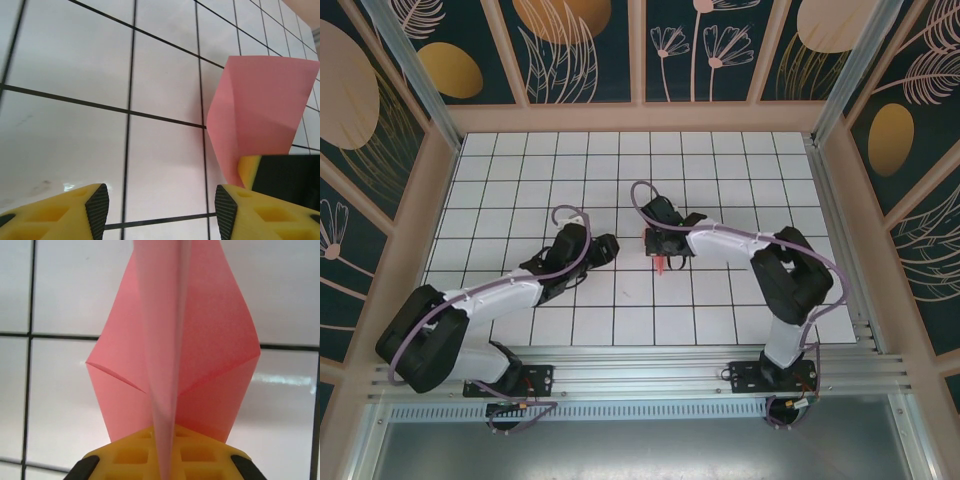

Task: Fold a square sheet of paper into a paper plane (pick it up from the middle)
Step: Move a paper plane to the center of the table.

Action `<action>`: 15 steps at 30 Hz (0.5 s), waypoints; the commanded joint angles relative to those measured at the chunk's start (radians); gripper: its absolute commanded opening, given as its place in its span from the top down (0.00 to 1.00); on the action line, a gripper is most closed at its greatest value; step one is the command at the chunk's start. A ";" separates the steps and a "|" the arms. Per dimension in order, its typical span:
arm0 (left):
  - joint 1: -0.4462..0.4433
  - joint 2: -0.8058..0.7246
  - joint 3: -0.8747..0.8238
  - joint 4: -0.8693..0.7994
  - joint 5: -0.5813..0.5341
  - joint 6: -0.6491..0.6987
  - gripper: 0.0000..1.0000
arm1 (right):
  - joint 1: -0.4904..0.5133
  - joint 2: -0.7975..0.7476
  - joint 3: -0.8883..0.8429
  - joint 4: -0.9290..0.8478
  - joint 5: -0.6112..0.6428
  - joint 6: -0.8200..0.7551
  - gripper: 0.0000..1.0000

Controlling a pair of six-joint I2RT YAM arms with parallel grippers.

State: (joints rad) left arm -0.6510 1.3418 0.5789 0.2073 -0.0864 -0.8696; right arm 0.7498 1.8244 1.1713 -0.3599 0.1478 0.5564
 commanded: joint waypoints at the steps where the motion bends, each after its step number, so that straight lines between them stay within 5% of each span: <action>1: 0.013 -0.048 -0.034 -0.009 -0.061 0.005 0.39 | -0.023 0.095 0.096 -0.086 -0.006 -0.019 0.89; 15: 0.023 -0.057 -0.048 -0.022 -0.057 0.023 0.40 | -0.044 0.269 0.185 -0.123 -0.038 -0.040 0.73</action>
State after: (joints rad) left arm -0.6346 1.2984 0.5392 0.2043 -0.1188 -0.8658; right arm 0.7136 2.0319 1.3567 -0.4202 0.1299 0.5293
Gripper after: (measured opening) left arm 0.601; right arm 0.268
